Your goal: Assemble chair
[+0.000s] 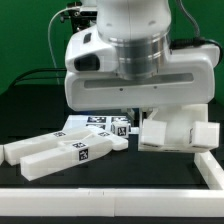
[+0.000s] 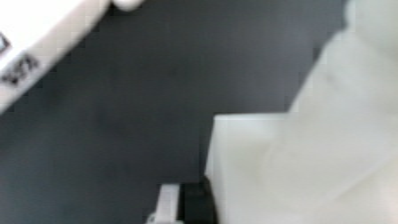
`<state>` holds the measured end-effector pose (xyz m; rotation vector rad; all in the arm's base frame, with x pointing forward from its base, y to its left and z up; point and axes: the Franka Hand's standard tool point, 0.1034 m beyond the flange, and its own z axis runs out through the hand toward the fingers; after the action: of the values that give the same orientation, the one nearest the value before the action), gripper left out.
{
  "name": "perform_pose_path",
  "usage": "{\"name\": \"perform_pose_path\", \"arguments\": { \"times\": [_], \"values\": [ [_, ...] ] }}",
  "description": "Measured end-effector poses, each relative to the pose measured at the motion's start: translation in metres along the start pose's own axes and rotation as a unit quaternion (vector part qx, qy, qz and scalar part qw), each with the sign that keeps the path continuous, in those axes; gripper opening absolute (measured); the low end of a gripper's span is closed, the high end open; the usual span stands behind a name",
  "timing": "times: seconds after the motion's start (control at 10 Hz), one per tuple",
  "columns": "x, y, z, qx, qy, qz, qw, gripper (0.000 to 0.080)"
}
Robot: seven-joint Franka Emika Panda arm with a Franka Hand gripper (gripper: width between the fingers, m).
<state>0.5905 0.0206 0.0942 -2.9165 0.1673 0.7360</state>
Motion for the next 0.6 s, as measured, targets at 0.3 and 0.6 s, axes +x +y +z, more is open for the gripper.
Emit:
{"name": "perform_pose_path", "arguments": {
  "times": [0.3, 0.6],
  "values": [
    [0.004, 0.006, 0.006, -0.004, -0.048, 0.002, 0.999, 0.0034],
    [0.008, 0.003, 0.019, -0.032, -0.061, -0.083, 0.994, 0.0034]
  ]
}}
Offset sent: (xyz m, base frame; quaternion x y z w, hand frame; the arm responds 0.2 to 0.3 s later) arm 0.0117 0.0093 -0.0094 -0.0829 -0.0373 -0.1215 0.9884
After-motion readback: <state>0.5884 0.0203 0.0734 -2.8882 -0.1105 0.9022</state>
